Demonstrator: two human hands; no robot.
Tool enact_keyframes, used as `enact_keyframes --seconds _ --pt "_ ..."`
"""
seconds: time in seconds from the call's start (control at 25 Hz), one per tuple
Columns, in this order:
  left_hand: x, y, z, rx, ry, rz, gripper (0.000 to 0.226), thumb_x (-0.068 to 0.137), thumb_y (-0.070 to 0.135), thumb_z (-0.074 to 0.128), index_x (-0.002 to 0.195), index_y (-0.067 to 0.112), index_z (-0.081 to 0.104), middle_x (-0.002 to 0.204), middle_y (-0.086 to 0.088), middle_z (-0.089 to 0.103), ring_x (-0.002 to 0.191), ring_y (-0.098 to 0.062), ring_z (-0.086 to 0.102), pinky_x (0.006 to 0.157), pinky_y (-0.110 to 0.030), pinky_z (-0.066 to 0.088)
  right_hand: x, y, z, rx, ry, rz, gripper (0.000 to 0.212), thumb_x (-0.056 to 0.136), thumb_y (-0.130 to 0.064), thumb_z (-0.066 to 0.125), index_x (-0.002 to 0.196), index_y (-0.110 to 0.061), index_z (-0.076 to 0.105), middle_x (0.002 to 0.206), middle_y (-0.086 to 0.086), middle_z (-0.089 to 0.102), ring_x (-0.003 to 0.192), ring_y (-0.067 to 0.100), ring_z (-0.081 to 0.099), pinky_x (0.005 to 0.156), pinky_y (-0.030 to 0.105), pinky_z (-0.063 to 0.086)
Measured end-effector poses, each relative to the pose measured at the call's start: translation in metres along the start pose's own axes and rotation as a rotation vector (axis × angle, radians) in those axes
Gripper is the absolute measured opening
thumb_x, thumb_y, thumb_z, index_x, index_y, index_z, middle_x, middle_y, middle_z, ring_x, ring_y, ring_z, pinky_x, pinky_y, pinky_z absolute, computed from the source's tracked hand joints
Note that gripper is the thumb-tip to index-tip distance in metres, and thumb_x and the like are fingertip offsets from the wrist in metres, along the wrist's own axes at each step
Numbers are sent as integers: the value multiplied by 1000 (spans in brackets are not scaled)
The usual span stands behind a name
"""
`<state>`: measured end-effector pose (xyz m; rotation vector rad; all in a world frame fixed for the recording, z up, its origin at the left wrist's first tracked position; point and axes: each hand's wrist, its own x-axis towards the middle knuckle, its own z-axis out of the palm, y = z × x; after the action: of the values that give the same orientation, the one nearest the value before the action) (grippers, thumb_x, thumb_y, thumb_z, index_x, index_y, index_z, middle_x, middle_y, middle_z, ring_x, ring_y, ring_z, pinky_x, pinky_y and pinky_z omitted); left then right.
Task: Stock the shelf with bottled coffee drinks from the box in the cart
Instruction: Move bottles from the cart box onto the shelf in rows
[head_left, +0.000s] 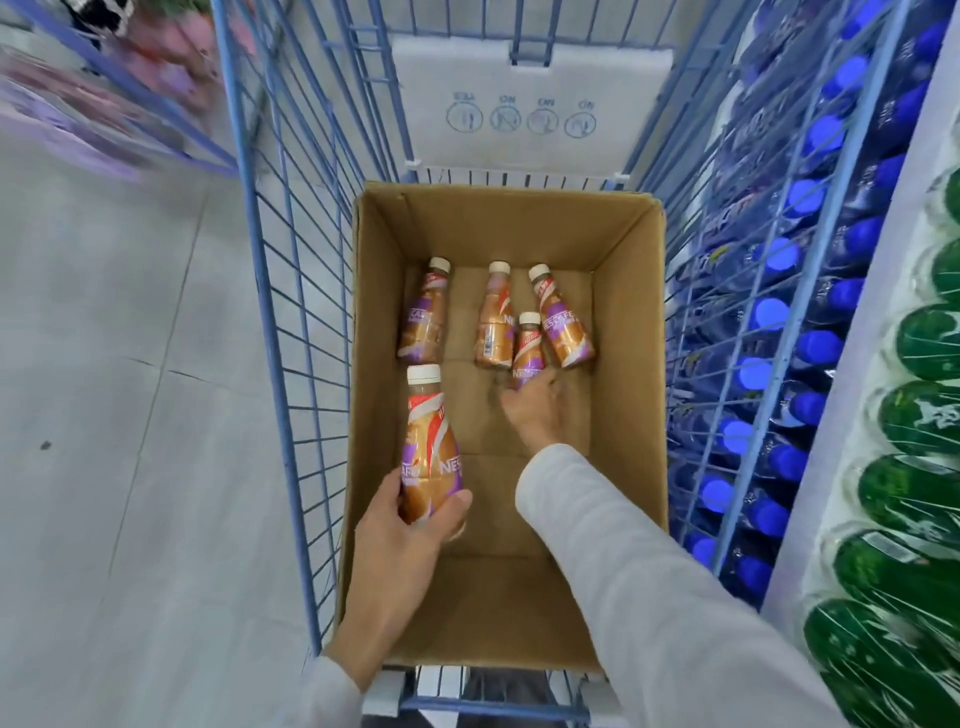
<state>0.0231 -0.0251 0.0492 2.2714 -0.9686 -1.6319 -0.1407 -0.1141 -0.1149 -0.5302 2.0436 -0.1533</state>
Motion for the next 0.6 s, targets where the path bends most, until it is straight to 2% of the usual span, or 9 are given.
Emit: enact_keyframes --seconds 0.12,0.24,0.4,0.48,0.6 --pt "-2 -8 -2 -40 16 -48 68 66 71 73 123 40 50 106 24 63 95 -3 65 59 -5 45 12 7 13 -15 42 4 75 91 -22 71 148 -4 26 145 21 42 130 38 47 103 44 43" --pt "-11 -8 -9 -39 12 -54 66 61 75 71 114 40 53 102 25 63 91 0 64 53 -4 45 -2 10 -2 114 -34 12 73 92 -12 69 151 -7 26 143 18 48 129 35 51 102 40 44" --pt "-44 11 -29 -27 -2 17 74 61 75 71 123 41 48 105 25 60 93 -4 64 54 -5 45 -83 19 -40 310 -98 -37 67 91 -18 74 146 -12 37 135 12 58 113 25 59 86 30 44" --pt "-66 25 -41 -48 -13 68 80 58 77 70 126 41 48 108 21 62 96 -7 65 60 -9 47 -134 19 -62 403 -114 -74 65 90 -25 76 143 -15 41 131 7 61 110 21 60 84 27 44" --pt "-98 45 -58 -75 -39 182 79 58 74 72 125 38 51 107 20 64 94 -6 66 57 -9 49 -208 15 -93 530 -102 -150 60 89 -31 77 138 -20 45 124 0 64 105 14 63 69 17 45"
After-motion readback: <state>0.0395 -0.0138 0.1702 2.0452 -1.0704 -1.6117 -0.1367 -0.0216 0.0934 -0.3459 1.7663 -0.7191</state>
